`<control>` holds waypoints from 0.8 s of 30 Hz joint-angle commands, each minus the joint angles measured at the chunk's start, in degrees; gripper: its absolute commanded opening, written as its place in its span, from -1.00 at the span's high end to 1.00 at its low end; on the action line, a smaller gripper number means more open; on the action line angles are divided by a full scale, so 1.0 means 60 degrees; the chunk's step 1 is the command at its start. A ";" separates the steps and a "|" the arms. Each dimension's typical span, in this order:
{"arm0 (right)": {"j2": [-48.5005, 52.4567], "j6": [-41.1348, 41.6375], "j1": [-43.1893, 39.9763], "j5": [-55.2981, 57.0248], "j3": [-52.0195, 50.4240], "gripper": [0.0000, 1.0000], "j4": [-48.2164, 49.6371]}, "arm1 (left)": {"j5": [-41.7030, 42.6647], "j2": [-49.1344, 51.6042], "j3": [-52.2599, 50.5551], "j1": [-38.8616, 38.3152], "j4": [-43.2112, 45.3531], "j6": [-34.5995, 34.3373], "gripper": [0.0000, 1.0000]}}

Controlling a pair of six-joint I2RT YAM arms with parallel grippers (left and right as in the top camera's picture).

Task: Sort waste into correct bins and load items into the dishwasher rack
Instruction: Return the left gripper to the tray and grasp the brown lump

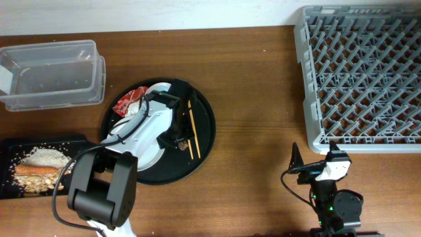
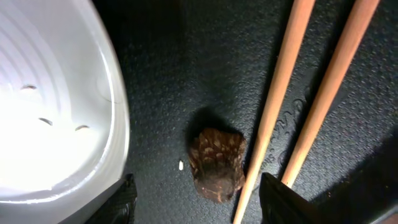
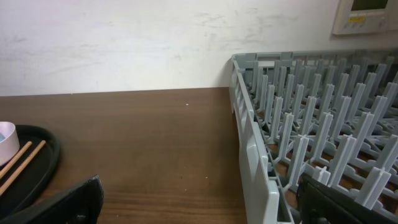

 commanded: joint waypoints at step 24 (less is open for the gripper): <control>-0.0047 -0.0066 -0.0058 0.0084 -0.0047 -0.96 -0.0047 | 0.0200 0.0135 -0.0892 -0.0178 0.0962 -0.0280 -0.03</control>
